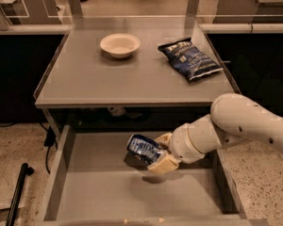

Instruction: Place pepsi can into top drawer

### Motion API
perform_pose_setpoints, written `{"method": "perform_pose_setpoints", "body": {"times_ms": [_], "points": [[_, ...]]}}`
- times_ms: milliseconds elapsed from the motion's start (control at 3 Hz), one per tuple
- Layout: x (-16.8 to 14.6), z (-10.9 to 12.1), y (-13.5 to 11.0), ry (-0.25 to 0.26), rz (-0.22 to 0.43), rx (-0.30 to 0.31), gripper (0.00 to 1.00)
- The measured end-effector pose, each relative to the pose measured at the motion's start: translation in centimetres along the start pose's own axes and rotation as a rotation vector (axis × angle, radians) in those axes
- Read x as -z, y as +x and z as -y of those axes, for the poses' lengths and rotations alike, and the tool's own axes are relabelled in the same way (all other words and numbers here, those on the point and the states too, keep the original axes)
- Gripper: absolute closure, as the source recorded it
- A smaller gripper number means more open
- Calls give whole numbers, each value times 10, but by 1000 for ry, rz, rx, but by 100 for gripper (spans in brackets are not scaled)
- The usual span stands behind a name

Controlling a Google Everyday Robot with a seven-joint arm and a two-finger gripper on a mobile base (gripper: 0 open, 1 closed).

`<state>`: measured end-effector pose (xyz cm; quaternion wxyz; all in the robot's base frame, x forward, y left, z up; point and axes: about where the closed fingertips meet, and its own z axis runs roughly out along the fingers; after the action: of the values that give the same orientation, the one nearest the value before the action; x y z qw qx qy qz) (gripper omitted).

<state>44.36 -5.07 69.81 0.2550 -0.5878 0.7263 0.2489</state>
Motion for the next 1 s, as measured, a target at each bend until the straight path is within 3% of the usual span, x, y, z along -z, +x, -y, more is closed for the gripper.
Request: {"method": "perform_pose_setpoints", "body": {"times_ms": [1000], "points": [[-50, 11, 44, -35, -126, -82, 100]]}}
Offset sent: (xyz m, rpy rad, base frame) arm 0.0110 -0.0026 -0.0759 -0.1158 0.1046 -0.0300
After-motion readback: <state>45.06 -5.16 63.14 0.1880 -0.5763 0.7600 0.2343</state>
